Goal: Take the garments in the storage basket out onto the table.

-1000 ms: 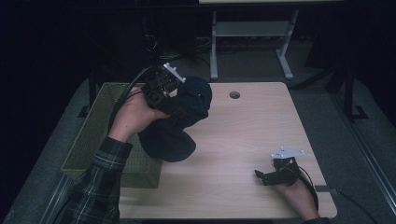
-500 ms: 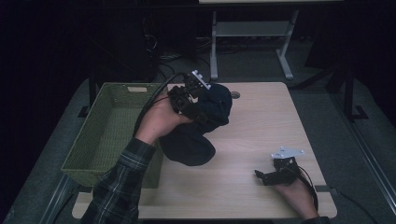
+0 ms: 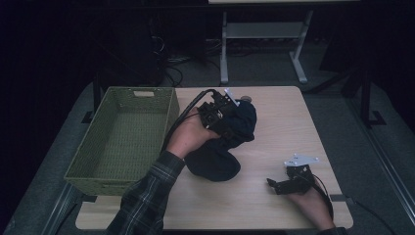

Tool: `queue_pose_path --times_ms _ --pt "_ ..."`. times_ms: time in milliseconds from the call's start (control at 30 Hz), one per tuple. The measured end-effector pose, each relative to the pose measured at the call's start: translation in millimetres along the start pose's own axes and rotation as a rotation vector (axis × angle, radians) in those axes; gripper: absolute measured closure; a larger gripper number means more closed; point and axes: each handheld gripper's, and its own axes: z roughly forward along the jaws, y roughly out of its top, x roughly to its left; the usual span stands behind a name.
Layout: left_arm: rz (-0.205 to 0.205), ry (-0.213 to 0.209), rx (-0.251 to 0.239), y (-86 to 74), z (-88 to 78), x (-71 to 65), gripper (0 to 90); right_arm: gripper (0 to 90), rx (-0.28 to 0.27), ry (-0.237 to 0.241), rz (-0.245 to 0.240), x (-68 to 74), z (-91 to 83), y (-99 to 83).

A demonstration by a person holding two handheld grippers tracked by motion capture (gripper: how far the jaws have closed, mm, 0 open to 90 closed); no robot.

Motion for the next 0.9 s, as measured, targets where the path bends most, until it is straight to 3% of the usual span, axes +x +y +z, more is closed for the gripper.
queue_pose_path --times_ms 200,600,700,733,900 --pt "-0.011 -0.012 -0.010 -0.5 21.1 0.1 64.1 1.9 0.000 0.000 -0.001 0.0 0.0 0.0" --pt "0.003 -0.033 0.040 10.6 74.2 -5.8 64.0 1.9 0.003 0.000 0.000 0.0 -0.1 0.0" --pt "-0.010 -0.043 0.047 11.3 89.0 -5.2 63.8 1.9 0.002 0.000 0.000 0.0 0.0 -0.1" --pt "-0.011 -0.047 0.062 11.3 101.1 -4.2 63.7 2.0 0.003 0.001 0.002 0.1 -0.1 -0.1" --pt "-0.022 -0.065 0.062 10.3 118.1 -0.6 63.3 1.9 -0.002 0.001 0.002 0.1 0.2 -0.1"
